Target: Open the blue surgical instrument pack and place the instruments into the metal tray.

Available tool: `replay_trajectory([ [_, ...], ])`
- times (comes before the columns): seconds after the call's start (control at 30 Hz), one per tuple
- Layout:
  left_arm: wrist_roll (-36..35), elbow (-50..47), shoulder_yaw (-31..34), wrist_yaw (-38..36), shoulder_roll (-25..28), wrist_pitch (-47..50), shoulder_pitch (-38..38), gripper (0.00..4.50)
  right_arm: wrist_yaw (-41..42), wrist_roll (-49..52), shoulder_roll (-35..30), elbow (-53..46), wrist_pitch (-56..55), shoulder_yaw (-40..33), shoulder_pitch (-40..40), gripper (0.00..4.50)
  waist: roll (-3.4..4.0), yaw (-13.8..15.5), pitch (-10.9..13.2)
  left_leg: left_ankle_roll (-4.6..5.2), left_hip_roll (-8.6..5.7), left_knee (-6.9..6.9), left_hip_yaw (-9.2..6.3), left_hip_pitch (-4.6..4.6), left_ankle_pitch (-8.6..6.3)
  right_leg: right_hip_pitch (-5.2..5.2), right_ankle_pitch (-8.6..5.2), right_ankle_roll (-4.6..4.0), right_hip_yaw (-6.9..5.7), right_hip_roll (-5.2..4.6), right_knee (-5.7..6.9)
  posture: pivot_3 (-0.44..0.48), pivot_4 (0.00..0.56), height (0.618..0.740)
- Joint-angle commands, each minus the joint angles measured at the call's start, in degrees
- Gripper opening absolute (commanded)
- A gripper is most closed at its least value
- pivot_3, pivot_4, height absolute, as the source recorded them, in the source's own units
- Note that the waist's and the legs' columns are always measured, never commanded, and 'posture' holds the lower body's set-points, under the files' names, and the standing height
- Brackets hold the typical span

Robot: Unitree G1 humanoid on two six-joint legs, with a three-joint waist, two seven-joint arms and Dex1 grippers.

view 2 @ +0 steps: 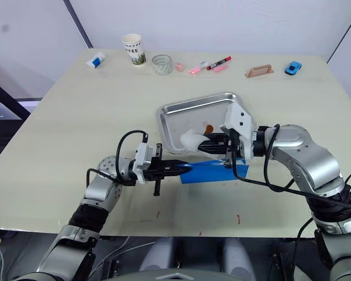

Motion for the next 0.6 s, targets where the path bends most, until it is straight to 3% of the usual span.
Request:
replay_trajectory([
  [0.03,1.21,-0.59,-0.92,0.17,0.11,0.35,0.14,0.0,-1.01,0.38,1.75,-1.14,-1.12,-0.31,-1.8,0.0,0.0,-0.01,0.0,0.0,0.0,0.0,0.0,0.0,0.0,0.0,0.0,0.0,0.0,0.0,0.0,0.0,0.15,0.74],
  [0.6,1.58,-1.27,-1.22,1.4,-0.01,0.83,0.37,0.0,-3.75,-4.32,7.39,1.79,-2.22,2.84,-1.7,0.0,0.0,-0.02,0.0,0.0,0.0,0.0,0.0,0.0,0.0,0.0,0.0,0.0,-0.01,0.0,0.0,0.0,0.15,0.74],
])
